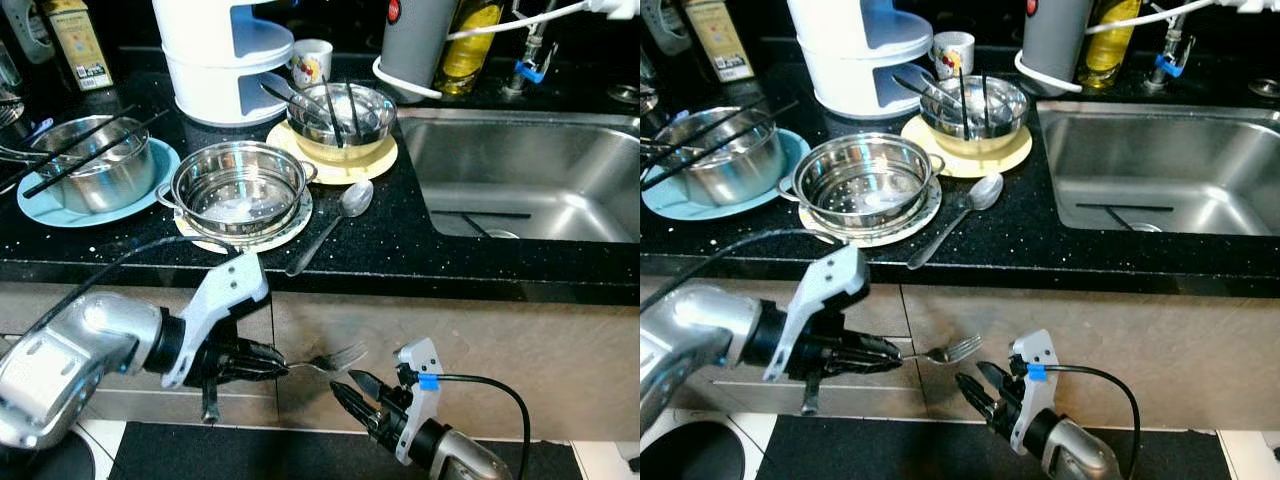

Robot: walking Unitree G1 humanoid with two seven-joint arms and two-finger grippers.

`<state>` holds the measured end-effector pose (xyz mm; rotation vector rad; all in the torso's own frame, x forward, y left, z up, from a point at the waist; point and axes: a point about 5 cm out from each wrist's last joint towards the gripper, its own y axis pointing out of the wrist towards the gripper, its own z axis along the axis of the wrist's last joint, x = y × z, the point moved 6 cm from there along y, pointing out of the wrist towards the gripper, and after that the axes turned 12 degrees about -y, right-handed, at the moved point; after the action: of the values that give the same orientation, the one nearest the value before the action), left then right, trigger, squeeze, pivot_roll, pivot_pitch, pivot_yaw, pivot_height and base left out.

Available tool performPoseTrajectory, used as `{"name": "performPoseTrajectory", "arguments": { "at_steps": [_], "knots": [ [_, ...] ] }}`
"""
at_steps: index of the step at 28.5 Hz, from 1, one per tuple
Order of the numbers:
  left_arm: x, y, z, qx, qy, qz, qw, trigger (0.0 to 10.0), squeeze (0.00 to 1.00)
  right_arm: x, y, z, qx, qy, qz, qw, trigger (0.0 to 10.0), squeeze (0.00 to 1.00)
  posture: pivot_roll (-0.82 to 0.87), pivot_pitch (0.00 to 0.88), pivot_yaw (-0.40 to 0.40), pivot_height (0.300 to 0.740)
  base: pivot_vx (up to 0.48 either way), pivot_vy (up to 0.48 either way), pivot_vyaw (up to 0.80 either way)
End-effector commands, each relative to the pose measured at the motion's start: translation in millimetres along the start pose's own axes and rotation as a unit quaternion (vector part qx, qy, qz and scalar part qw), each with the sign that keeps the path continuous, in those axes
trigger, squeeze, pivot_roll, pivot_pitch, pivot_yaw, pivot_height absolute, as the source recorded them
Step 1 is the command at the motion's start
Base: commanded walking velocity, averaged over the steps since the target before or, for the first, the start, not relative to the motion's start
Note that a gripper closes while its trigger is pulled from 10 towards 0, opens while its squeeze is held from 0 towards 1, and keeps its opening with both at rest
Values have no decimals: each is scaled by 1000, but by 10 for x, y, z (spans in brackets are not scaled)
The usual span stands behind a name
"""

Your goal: Kitchen organization

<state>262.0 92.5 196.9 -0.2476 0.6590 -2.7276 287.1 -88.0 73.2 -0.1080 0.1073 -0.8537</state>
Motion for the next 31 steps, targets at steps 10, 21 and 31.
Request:
{"name": "performPoseTrajectory", "arguments": {
  "at_steps": [10,21,31],
  "knots": [
    [-304,177,-424,-24,-83,143,986,0,0,0,-27,-111,-25,6,-4,1000,10000,0,-60,204,-4,740,0,0,0],
    [-523,422,-810,57,-206,272,938,0,0,379,-141,-534,-121,12,-128,984,10000,0,-64,208,4,740,0,0,0],
    [-565,462,-1651,-51,-257,349,900,0,0,653,-286,-900,-189,-19,-247,950,10000,0,-62,207,-1,740,0,0,0]
  ]
}}
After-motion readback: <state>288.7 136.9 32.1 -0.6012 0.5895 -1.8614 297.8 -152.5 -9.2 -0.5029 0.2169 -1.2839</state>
